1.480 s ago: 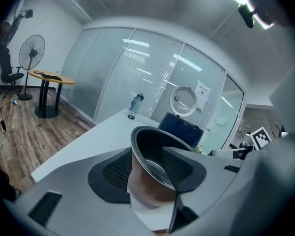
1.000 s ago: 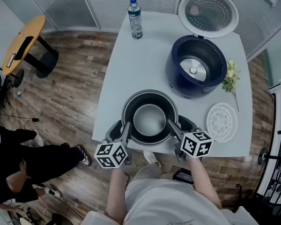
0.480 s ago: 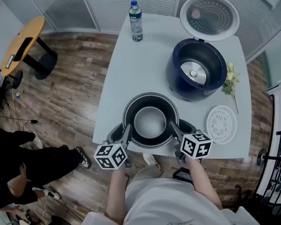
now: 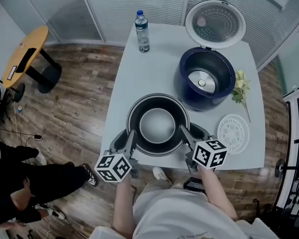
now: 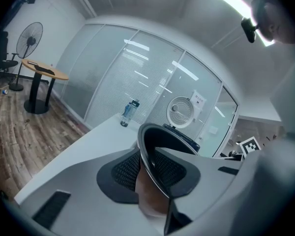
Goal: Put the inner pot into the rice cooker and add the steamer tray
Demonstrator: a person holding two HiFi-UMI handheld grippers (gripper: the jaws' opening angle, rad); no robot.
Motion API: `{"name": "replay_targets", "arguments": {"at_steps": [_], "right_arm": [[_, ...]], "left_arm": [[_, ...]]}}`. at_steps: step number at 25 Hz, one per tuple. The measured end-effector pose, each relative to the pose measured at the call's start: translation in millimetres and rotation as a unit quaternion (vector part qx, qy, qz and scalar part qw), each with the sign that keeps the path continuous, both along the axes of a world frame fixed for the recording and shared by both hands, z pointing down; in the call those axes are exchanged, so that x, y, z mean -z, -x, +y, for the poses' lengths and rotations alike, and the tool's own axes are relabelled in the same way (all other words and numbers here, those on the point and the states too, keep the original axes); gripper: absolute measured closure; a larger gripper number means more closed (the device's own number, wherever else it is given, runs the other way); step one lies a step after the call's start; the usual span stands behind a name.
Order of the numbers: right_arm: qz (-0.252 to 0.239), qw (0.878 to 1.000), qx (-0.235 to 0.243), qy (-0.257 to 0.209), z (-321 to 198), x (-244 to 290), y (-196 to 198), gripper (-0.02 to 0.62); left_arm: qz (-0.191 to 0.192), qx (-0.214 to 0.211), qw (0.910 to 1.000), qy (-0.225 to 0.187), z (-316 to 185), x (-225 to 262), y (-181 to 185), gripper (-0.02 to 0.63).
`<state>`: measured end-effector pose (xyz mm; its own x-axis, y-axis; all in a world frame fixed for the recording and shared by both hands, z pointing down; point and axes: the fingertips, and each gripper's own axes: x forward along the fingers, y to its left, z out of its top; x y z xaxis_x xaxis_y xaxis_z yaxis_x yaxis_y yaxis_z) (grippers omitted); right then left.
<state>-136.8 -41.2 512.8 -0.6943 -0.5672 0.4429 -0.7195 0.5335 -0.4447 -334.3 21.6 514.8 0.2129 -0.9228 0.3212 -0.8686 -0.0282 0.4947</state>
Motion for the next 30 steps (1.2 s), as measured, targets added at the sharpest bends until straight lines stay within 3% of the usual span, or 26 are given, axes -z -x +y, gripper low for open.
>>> {"name": "replay_targets", "arguments": {"at_steps": [9,16,30], "right_arm": [[-0.021,0.998,-0.001,-0.06,-7,58,0,0.477],[-0.025,0.995,-0.004,-0.093,-11,89,-7,0.479],[-0.059,0.991,-0.027,-0.12,-36,123,-28,0.48]], "left_arm": [[-0.009,-0.001,0.9982,-0.059,-7,58,1,0.517],[-0.012,-0.002,0.9967,-0.08,-10,83,-6,0.518],[-0.016,-0.026,0.9926,-0.118,-42,123,-24,0.521]]}}
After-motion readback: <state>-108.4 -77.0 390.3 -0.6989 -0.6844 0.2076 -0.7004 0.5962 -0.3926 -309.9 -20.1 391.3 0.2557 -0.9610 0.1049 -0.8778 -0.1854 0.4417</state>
